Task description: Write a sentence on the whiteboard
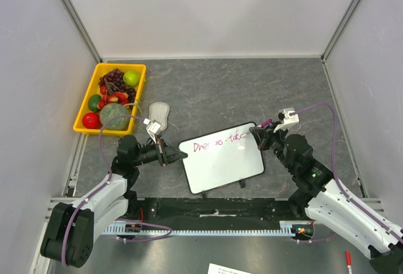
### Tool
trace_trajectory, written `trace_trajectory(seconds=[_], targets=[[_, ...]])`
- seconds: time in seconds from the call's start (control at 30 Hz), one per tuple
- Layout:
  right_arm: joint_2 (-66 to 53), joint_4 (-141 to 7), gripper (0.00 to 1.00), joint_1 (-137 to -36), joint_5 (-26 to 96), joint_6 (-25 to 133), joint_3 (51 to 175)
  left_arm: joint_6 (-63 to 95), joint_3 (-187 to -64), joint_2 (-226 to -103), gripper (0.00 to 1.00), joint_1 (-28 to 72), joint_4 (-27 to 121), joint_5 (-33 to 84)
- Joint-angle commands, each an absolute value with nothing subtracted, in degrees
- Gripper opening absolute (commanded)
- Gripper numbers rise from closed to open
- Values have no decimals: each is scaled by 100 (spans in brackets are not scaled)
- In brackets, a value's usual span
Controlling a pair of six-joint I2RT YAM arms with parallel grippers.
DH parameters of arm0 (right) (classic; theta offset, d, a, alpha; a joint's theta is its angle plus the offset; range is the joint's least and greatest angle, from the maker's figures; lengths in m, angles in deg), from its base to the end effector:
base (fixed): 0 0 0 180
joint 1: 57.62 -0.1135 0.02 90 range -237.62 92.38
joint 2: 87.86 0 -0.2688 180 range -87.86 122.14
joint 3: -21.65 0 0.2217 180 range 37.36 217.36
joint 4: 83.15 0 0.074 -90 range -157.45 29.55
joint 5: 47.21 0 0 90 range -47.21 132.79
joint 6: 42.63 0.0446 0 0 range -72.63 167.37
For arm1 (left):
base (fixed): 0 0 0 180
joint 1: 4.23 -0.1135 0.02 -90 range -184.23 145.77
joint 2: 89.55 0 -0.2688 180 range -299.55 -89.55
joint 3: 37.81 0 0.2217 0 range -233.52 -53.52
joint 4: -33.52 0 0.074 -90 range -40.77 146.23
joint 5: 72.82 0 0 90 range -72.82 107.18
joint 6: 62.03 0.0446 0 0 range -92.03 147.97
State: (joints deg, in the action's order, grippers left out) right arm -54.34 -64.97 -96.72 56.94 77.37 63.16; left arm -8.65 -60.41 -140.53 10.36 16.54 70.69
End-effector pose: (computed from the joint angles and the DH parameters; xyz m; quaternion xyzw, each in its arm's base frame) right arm 0.1084 0.0741 0.2720 0.0184 0.7651 0.2832 0.5779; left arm 0.1307 -0.0711 0.1971 0.1479 0.7327 -0.5586 0.3595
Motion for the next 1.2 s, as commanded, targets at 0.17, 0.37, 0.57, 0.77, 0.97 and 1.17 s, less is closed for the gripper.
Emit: trace_trajectory(seconds=[0.17, 0.37, 0.57, 0.77, 0.97, 1.17], targets=[[-5464, -6358, 0, -9656, 5869, 7628, 6127, -428, -6028, -13999, 2, 1044, 1539, 7009], [-5490, -6270, 0, -9656, 6089, 7655, 6162, -428, -6028, -13991, 2, 1044, 1548, 7009], [-5560, -6261, 0, -9656, 6291, 7707, 6267, -428, -6028, -13991, 2, 1044, 1539, 7009], [-5946, -6130, 0, -9656, 6187, 7707, 6451, -428, -6028, -13982, 2, 1044, 1547, 7009], [-6290, -5901, 0, -9656, 6010, 7453, 6838, -428, -6028, -13982, 2, 1044, 1539, 7000], [-6299, -5751, 0, -9656, 5984, 7338, 7049, -420, -6037, -13991, 2, 1044, 1556, 6991]])
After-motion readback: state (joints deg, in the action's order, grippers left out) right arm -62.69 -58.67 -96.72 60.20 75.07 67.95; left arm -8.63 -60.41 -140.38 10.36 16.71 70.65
